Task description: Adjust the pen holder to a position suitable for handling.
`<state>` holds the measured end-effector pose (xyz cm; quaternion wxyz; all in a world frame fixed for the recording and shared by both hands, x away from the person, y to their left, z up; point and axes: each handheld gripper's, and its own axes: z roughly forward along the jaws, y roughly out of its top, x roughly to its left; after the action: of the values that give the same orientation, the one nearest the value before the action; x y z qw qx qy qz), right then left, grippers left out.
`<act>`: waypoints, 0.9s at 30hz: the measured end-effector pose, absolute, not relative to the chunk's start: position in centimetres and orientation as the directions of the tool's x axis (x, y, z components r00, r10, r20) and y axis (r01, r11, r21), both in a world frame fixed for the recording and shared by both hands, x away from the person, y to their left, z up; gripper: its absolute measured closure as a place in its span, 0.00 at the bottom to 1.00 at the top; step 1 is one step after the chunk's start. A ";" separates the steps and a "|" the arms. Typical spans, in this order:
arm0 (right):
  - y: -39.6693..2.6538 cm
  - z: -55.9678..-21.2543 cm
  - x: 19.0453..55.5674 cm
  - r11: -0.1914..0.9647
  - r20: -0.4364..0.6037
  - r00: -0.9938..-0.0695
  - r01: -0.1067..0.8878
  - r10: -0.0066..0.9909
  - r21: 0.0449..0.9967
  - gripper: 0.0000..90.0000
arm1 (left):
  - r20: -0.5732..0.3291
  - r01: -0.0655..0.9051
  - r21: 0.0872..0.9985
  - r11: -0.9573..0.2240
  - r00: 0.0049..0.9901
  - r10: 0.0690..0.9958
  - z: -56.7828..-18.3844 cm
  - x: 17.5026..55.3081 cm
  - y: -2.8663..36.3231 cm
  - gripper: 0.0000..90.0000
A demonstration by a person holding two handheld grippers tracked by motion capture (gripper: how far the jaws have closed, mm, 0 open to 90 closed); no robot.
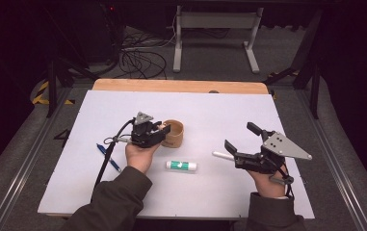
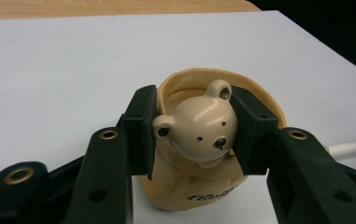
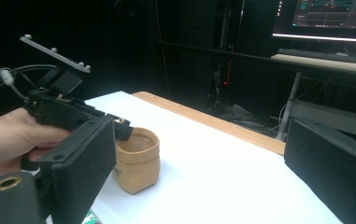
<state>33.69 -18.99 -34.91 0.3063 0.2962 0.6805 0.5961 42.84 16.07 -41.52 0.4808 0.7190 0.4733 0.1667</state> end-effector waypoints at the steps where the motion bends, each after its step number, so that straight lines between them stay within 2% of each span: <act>1: -19.0 -34.9 33.7 0.114 -0.064 -0.637 0.038 0.768 0.993 0.11 | -0.215 0.520 0.849 -0.090 0.496 0.841 -41.5 42.8 16.1 0.62; 10: -18.8 -35.0 33.7 0.118 -0.066 -0.642 0.038 0.764 0.992 0.11 | -0.177 0.471 0.876 -0.104 0.514 0.839 -42.1 41.8 16.0 0.61; 11: -18.8 -34.9 33.7 0.119 -0.067 -0.643 0.038 0.763 0.992 0.11 | -0.172 0.463 0.879 -0.109 0.523 0.835 -42.1 41.7 16.0 0.59; 13: -18.8 -34.9 33.7 0.116 -0.066 -0.645 0.036 0.761 0.993 0.11 | -0.144 0.442 0.888 -0.127 0.530 0.836 -42.1 41.4 16.0 0.46; 14: -18.9 -34.9 33.7 0.116 -0.066 -0.645 0.037 0.761 0.993 0.11 | -0.144 0.442 0.888 -0.127 0.530 0.836 -42.1 41.4 16.0 0.44; 16: -19.0 -34.9 33.7 0.115 -0.064 -0.642 0.038 0.764 0.993 0.11 | -0.106 0.379 0.913 -0.148 0.574 0.812 -41.8 40.7 16.3 0.42; 19: -19.1 -34.8 33.6 0.113 -0.066 -0.641 0.033 0.765 0.993 0.11 | -0.095 0.363 0.916 -0.172 0.612 0.785 -41.7 40.3 16.4 0.36; 25: -19.0 -34.9 33.7 0.117 -0.067 -0.646 0.034 0.761 0.993 0.11 | -0.103 0.344 0.926 -0.153 0.622 0.776 -41.5 39.8 17.1 0.33; 27: -19.0 -34.9 33.7 0.116 -0.067 -0.645 0.035 0.762 0.993 0.11 | -0.080 0.312 0.938 -0.152 0.621 0.780 -41.1 39.4 17.3 0.33</act>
<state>33.66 -18.96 -34.87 0.3042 0.2917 0.6824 0.5973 39.42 17.29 -41.07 0.5318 0.7264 0.3756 0.2201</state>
